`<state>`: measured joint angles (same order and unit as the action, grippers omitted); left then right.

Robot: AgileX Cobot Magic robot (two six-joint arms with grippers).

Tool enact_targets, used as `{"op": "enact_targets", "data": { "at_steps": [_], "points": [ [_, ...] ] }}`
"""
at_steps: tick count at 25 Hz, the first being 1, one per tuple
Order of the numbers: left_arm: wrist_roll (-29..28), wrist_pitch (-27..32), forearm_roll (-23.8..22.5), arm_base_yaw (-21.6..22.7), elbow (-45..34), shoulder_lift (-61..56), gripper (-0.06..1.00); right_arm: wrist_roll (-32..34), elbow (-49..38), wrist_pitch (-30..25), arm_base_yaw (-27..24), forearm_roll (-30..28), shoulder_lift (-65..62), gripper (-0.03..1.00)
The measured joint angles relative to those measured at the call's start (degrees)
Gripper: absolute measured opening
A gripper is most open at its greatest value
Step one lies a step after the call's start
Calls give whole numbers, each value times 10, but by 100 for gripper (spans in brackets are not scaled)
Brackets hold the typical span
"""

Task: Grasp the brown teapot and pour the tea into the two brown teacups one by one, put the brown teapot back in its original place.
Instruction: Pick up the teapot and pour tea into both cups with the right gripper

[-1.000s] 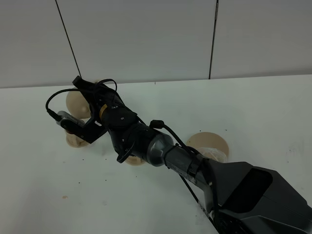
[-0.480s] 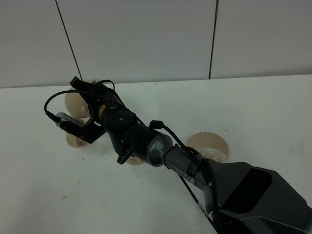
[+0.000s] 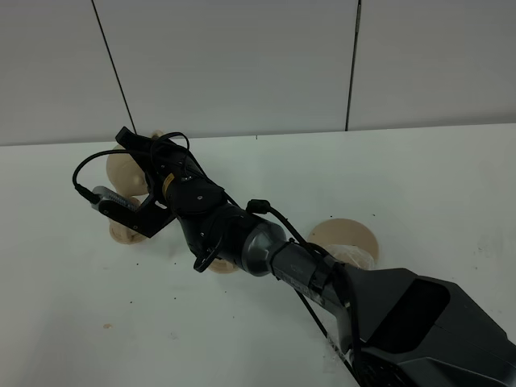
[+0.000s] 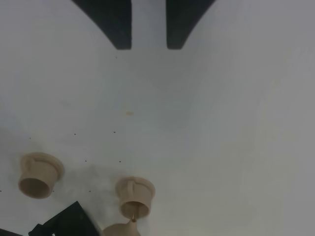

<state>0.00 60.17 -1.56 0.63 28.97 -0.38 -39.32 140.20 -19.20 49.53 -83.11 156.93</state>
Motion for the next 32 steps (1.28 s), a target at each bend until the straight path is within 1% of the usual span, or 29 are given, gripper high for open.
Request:
{"op": "enact_targets", "data": {
  "at_steps": [32],
  "points": [
    [0, 0, 0, 0, 0, 0, 24, 0, 0, 0, 5, -4, 0, 9]
  ]
}}
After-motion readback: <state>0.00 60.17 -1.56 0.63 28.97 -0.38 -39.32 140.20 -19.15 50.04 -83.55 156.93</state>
